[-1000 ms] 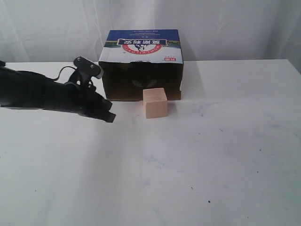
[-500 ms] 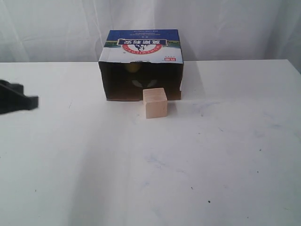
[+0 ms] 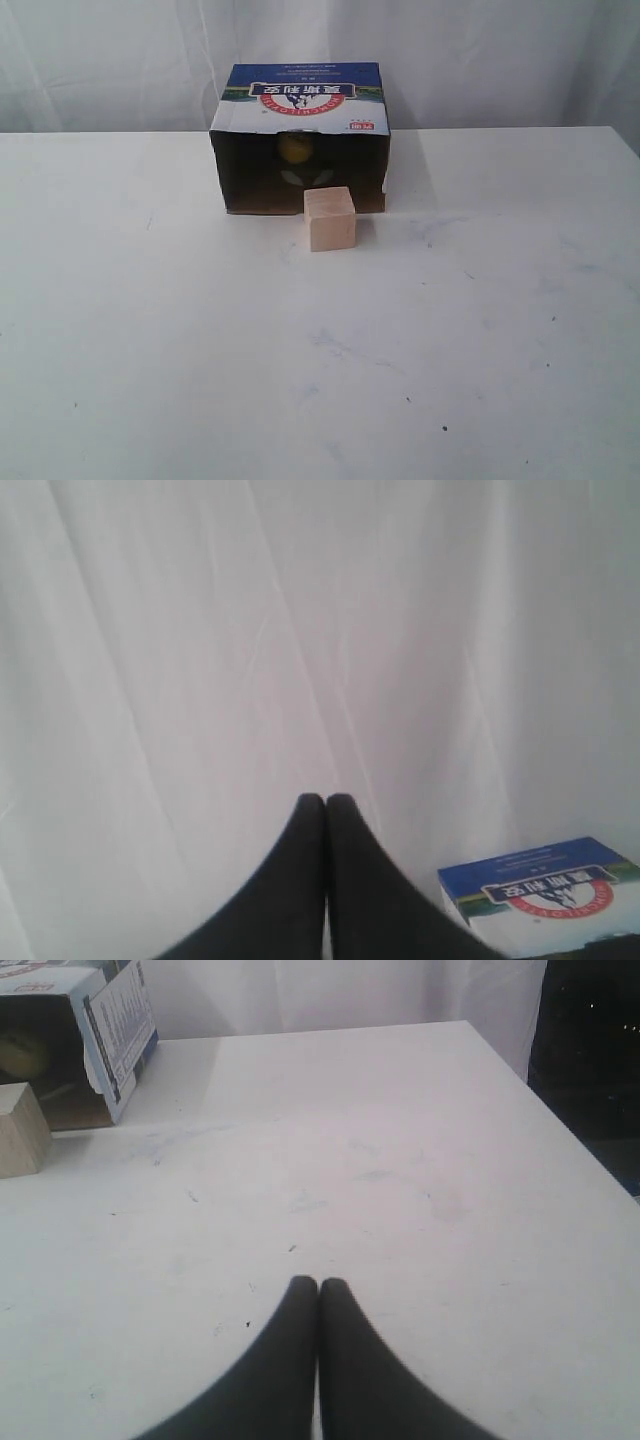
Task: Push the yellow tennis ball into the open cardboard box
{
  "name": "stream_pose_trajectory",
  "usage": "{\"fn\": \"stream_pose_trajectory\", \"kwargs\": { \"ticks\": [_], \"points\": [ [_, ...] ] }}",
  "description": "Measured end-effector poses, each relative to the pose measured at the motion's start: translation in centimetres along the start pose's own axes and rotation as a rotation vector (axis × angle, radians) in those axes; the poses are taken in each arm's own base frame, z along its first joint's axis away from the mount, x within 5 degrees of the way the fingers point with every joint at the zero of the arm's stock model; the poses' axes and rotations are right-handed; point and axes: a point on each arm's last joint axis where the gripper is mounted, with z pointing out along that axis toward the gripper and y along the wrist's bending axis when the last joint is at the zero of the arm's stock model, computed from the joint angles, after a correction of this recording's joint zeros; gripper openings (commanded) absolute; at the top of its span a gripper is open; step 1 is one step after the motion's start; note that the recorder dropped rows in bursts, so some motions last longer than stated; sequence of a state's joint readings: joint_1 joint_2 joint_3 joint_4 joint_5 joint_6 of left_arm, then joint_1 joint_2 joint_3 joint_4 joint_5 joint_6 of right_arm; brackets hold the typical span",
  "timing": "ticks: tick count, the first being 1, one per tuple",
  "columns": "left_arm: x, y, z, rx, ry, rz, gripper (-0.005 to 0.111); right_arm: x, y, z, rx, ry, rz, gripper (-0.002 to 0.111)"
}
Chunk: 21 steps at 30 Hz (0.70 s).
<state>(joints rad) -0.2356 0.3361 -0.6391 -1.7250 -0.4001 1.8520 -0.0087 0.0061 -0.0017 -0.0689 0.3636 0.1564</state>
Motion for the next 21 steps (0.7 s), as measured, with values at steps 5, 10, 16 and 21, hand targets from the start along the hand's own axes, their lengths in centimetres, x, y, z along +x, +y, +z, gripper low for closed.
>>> {"fn": "stream_pose_trajectory", "kwargs": {
  "ticks": [5,10,16,21],
  "points": [
    [0.6,0.7,-0.6,-0.070,0.024,0.007,0.000,0.0,0.0,0.0,0.000,0.000,0.000,0.000],
    [3.8,-0.1,-0.4,-0.038,0.112,0.032,0.000,0.0,0.0,0.0,0.000,0.000,0.000,0.000],
    [7.5,-2.4,-0.6,0.142,0.167,0.044,0.000,0.0,0.0,0.0,0.000,0.000,0.000,0.000],
    [9.8,-3.3,-1.1,0.214,0.212,0.093,0.000,0.0,0.0,0.0,0.000,0.000,0.000,0.000]
  ]
}}
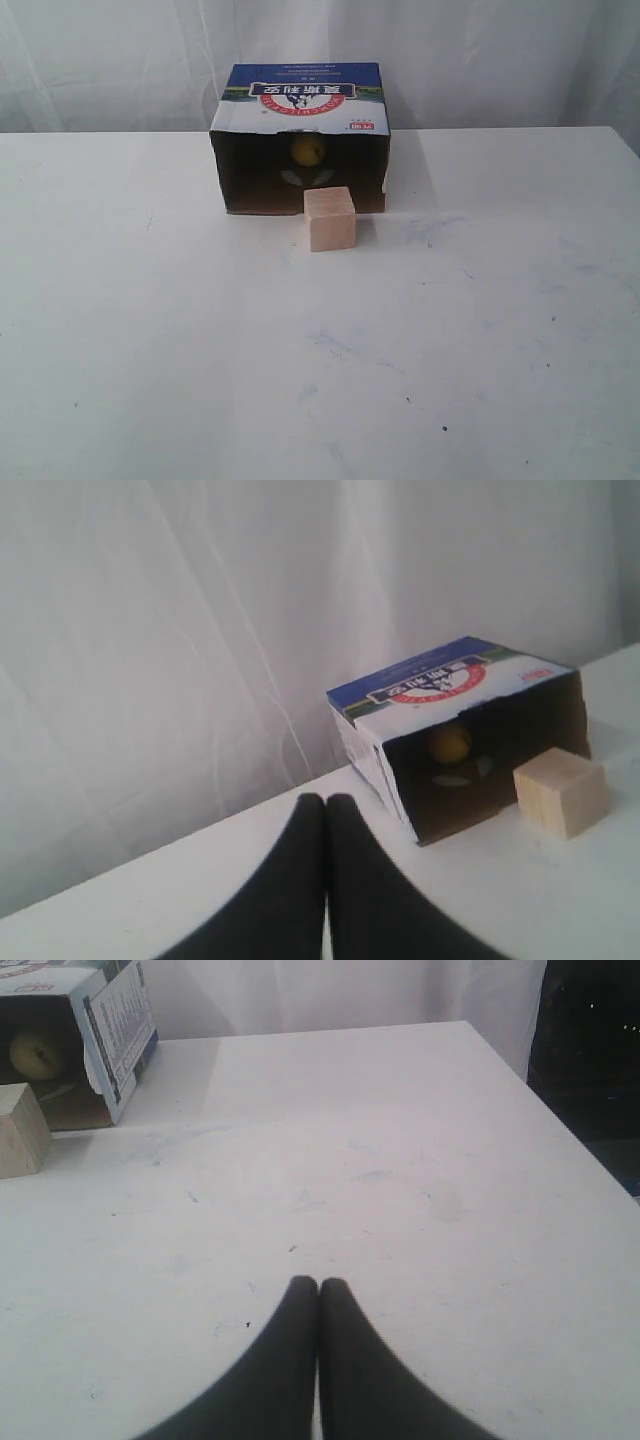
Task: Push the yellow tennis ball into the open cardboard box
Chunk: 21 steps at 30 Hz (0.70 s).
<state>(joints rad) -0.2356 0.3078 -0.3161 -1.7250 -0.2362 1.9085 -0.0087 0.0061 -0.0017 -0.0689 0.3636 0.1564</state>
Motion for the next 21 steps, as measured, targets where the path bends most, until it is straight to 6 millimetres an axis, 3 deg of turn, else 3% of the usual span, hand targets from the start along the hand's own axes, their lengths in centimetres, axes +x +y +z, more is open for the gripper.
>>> {"fn": "stream_pose_trajectory", "kwargs": {
  "ticks": [11,21],
  "points": [
    [0.2,-0.3,0.0,0.018,-0.010,0.416,0.000,0.0,0.0,0.0,0.000,0.000,0.000,0.000],
    [-2.1,0.6,-0.2,-0.043,-0.046,0.651,0.000,0.0,0.0,0.0,0.000,0.000,0.000,0.000]
  ]
}}
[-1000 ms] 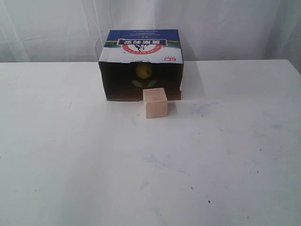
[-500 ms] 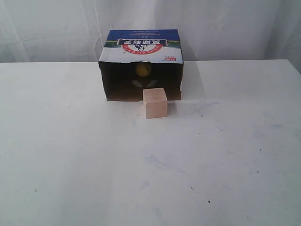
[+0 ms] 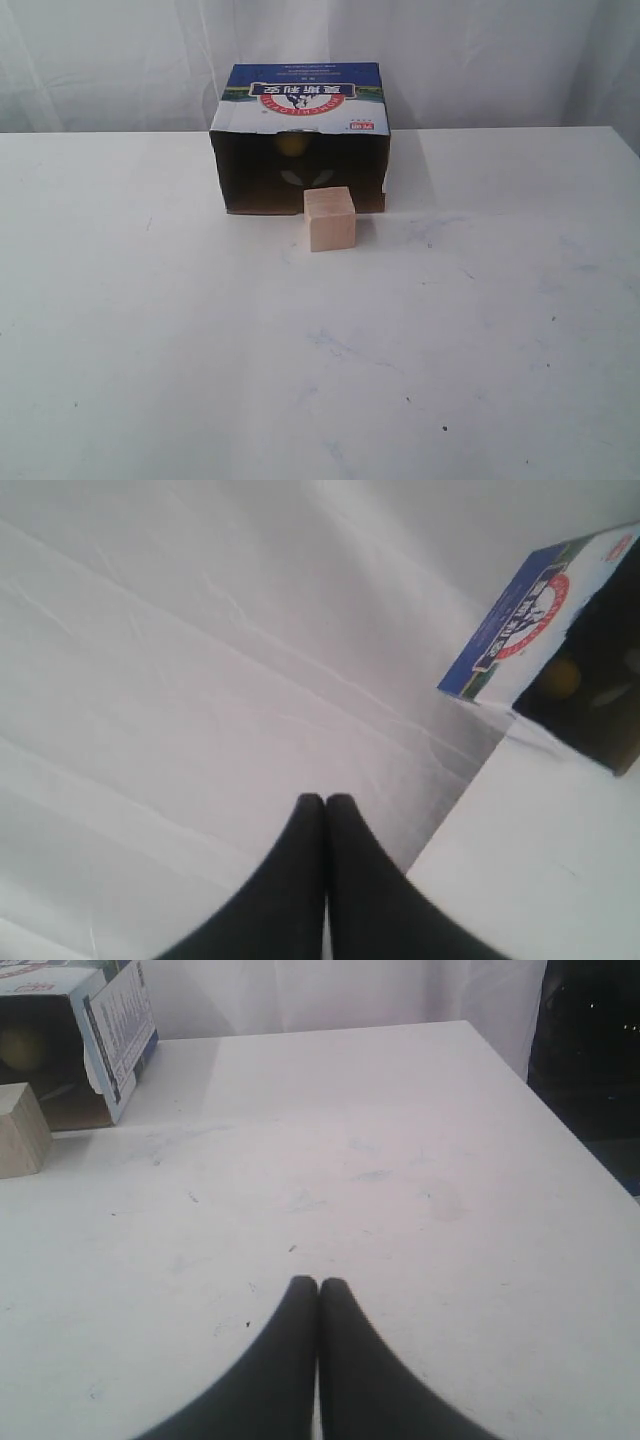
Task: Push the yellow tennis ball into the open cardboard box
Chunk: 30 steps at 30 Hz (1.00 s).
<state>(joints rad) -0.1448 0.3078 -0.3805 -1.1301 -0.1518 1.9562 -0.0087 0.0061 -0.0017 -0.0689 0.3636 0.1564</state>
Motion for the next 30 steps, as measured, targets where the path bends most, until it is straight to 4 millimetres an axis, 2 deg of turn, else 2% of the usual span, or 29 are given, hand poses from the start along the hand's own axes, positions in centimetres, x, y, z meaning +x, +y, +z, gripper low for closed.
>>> {"fn": "stream_pose_trajectory", "kwargs": {
  "ticks": [1,10,13,15,18,22,30],
  "points": [
    [0.1,0.1,0.0,-0.005,0.017,-0.003,0.000,0.0,0.0,0.0,0.000,0.000,0.000,0.000],
    [2.6,-0.4,-0.4,-0.074,0.323,-0.612,0.000,0.0,0.0,0.0,0.000,0.000,0.000,0.000],
    [5.1,-1.9,-0.8,-0.157,0.460,-0.810,0.000,0.0,0.0,0.0,0.000,0.000,0.000,0.000],
    [6.2,-3.1,-1.1,-0.191,0.477,-0.905,0.000,0.0,0.0,0.0,0.000,0.000,0.000,0.000],
    [7.4,-4.9,-1.7,-0.219,0.447,-0.976,0.000,0.0,0.0,0.0,0.000,0.000,0.000,0.000],
    [8.9,-7.3,-2.6,-0.230,0.398,-0.987,0.000,0.0,0.0,0.0,0.000,0.000,0.000,0.000],
    [9.1,-8.6,-4.0,-0.171,0.409,-0.993,0.000,0.0,0.0,0.0,0.000,0.000,0.000,0.000]
  ]
}}
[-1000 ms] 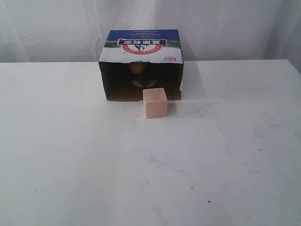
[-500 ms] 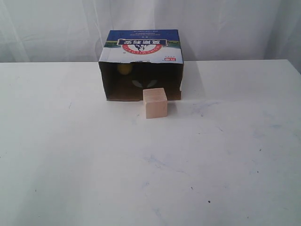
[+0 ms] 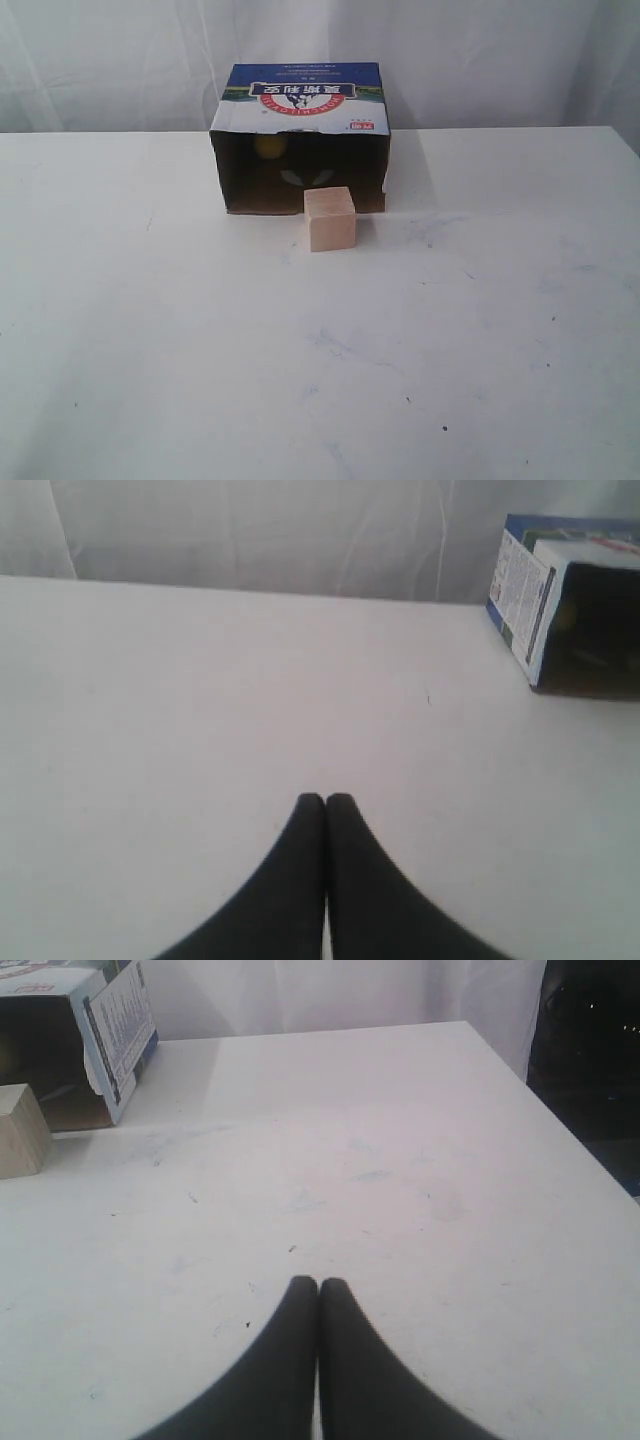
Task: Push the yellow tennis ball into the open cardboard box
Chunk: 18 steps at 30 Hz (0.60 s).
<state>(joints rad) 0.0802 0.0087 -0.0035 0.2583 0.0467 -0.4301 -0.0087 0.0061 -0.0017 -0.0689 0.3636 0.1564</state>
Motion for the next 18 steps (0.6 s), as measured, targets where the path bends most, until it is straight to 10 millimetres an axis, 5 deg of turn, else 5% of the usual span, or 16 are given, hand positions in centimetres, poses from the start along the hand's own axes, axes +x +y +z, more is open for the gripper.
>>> {"fn": "stream_pose_trajectory", "kwargs": {
  "ticks": [4,18],
  "points": [
    [2.3,0.3,-0.3,-0.011,0.258,0.030,0.000,0.0,0.0,0.0,0.000,0.000,0.000,0.000],
    [2.4,-0.1,-0.4,0.048,0.269,0.155,0.000,0.0,0.0,0.0,0.000,0.000,0.018,0.000]
  ]
}}
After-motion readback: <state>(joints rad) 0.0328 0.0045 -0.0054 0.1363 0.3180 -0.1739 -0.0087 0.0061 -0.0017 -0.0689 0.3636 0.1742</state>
